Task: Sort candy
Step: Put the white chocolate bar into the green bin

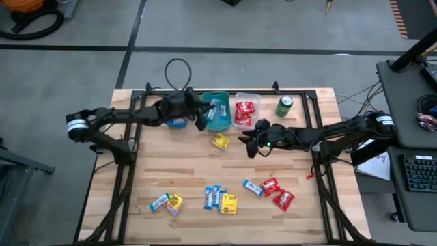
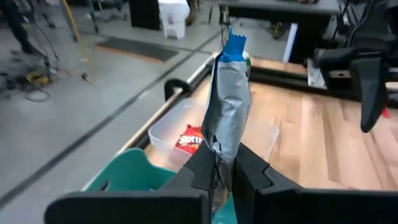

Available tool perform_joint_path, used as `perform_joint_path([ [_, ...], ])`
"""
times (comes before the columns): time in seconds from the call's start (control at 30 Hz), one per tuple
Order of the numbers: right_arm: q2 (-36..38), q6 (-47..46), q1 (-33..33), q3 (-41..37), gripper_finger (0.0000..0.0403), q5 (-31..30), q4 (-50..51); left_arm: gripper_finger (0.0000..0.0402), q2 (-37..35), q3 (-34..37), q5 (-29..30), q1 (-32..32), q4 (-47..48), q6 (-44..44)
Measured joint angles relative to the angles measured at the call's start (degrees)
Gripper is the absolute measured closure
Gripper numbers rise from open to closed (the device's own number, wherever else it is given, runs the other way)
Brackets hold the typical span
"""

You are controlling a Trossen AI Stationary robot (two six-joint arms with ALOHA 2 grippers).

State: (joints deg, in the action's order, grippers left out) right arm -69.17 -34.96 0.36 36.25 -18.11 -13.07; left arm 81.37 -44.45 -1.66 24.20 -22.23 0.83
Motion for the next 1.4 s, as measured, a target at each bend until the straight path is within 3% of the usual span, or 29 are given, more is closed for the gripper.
perform_joint_path([
  [0.27,-0.7,-0.48,0.0,0.0,0.0234,0.01,2.55,0.0398,14.43,-18.01,-0.68,2.99,18.38,6.7],
  [0.47,-0.7,-0.56,0.0,0.0,0.0235,0.03,4.85,0.0398,21.75,-24.94,-0.34,6.35,24.93,7.44],
  [0.73,-0.7,-0.66,0.0,0.0,0.0235,0.05,6.61,0.0382,25.49,-28.48,0.36,7.43,33.33,5.84],
  [0.87,-0.7,-0.67,0.0,0.0,0.0236,0.05,6.68,0.0344,25.7,-29.92,6.47,7.39,39.38,6.81],
  [0.97,-0.7,-1.64,0.0,0.0,0.0236,0.09,6.74,0.0304,25.66,-30.16,7.85,7.48,39.91,7.33],
  [1.2,-0.7,-6.77,0.08,0.0,0.0236,4.99,6.83,0.0234,25.02,-30.12,6.15,6.68,41.74,7.44],
  [1.4,-0.7,-14.26,1.98,0.0,0.0236,11.64,6.84,0.0224,22.51,-30.0,0.31,2.4,42.19,6.66],
])
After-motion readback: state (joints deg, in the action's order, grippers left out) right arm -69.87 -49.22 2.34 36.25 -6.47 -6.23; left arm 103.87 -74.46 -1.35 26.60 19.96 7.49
